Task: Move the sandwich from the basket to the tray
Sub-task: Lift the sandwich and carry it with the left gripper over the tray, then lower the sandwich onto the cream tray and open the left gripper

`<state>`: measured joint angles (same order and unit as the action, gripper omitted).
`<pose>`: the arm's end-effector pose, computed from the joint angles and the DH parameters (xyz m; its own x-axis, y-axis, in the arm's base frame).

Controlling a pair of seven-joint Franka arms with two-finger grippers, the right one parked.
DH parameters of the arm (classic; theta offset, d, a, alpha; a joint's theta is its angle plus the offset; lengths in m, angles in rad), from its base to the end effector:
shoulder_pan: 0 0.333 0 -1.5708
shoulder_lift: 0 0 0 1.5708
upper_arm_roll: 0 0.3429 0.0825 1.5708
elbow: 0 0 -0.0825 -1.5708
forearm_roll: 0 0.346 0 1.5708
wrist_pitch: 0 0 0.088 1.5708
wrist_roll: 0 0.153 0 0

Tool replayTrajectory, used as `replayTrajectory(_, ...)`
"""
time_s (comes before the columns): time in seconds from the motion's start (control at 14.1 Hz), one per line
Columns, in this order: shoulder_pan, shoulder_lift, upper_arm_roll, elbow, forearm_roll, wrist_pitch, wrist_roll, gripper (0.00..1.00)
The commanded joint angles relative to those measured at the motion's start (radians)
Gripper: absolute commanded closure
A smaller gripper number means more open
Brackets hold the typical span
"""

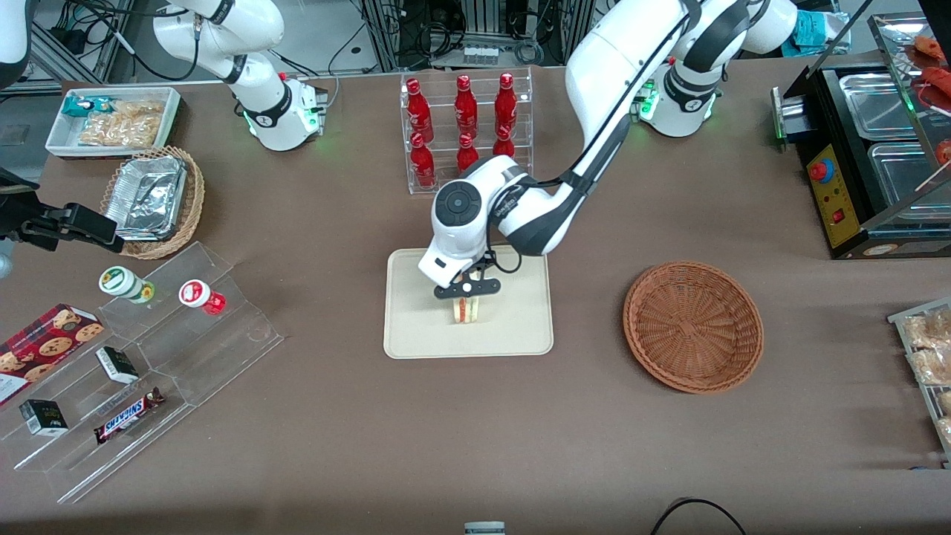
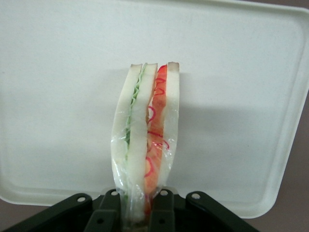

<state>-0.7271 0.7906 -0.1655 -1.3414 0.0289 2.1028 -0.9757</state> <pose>0.4749 -0.5448 0.2510 0.9896 0.1132 -0.0883 0.1166 -0.9926 0.0349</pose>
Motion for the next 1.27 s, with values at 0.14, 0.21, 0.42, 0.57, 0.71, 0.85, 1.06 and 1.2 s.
replayTrajectory(0.14,-0.012,0.035,0.017,0.039,0.066,0.006,-0.017,0.92)
replayTrajectory(0.21,-0.014,0.036,0.017,0.036,0.101,0.006,-0.02,0.92)
replayTrajectory(0.42,-0.012,0.036,0.014,0.027,0.102,0.008,-0.024,0.8)
replayTrajectory(0.57,-0.012,0.036,0.014,0.021,0.098,0.008,-0.058,0.21)
replayTrajectory(0.71,-0.012,0.027,0.014,0.022,0.097,0.003,-0.074,0.0)
replayTrajectory(0.85,-0.031,-0.01,0.015,0.025,0.103,-0.018,-0.075,0.0)
replayTrajectory(1.06,-0.029,-0.074,0.02,0.031,0.106,-0.105,-0.083,0.0)
replayTrajectory(1.2,-0.02,-0.147,0.023,0.019,0.12,-0.205,-0.09,0.0)
